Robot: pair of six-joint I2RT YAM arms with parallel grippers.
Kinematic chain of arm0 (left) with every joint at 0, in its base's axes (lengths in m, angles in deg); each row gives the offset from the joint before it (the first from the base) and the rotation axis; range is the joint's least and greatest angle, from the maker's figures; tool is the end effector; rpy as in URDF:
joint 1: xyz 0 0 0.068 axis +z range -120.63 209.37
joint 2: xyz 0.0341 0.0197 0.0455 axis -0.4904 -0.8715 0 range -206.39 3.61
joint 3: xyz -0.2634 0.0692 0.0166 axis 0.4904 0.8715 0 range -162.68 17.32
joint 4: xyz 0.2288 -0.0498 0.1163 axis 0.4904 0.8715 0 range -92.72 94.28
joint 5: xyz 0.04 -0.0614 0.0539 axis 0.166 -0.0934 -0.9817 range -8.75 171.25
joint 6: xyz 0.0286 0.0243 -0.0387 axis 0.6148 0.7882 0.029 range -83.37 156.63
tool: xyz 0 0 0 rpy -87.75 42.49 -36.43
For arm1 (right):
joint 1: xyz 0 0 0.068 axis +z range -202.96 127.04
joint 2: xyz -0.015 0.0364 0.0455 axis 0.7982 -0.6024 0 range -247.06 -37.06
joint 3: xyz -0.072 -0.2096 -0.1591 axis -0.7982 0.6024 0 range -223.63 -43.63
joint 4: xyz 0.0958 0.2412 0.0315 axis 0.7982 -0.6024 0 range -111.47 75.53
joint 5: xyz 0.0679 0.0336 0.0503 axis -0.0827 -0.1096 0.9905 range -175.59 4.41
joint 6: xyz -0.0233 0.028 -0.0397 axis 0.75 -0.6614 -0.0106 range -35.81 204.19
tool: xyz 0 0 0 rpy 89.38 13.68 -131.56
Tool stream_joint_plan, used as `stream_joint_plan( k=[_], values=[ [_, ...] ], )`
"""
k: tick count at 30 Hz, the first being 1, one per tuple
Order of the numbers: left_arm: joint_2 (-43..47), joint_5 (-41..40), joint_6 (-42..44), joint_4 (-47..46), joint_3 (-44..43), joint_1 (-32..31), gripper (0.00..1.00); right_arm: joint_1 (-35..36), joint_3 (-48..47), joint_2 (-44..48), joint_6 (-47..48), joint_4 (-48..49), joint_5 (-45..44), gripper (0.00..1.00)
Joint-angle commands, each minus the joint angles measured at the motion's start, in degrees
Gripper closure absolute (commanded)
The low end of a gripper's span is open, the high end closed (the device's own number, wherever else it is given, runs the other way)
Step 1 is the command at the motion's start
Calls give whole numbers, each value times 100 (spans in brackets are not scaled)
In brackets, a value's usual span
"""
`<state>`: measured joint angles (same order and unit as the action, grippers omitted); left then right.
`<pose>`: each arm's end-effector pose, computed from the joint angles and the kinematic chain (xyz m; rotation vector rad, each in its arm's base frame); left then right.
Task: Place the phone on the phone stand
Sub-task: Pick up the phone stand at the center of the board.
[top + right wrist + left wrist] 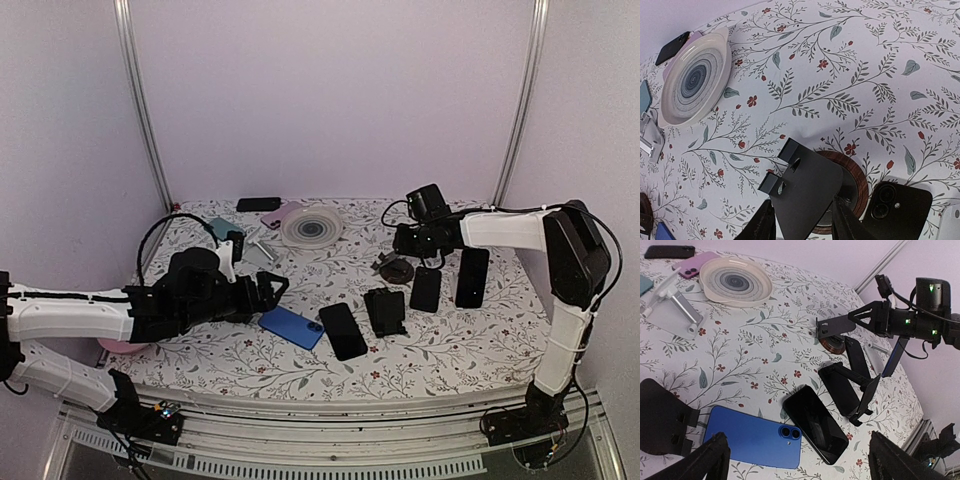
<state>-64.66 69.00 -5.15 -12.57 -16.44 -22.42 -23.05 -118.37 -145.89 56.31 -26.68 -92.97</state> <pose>0.1649 -0.1973 0.2240 0.0388 2.0902 -0.8211 0.3640 0.2040 0.1967 0.0195 2.3954 0.3286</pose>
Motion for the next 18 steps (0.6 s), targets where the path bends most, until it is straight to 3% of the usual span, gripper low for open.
stream_joint_plan(
  k=[1, 18],
  values=[
    [145, -8, 52, 23, 103, 98, 3, -18, -42, -159, -121, 50, 29, 61],
    [73, 97, 38, -78, 106, 101, 3, -17, 113, -322, -271, 167, 161, 68]
  ],
)
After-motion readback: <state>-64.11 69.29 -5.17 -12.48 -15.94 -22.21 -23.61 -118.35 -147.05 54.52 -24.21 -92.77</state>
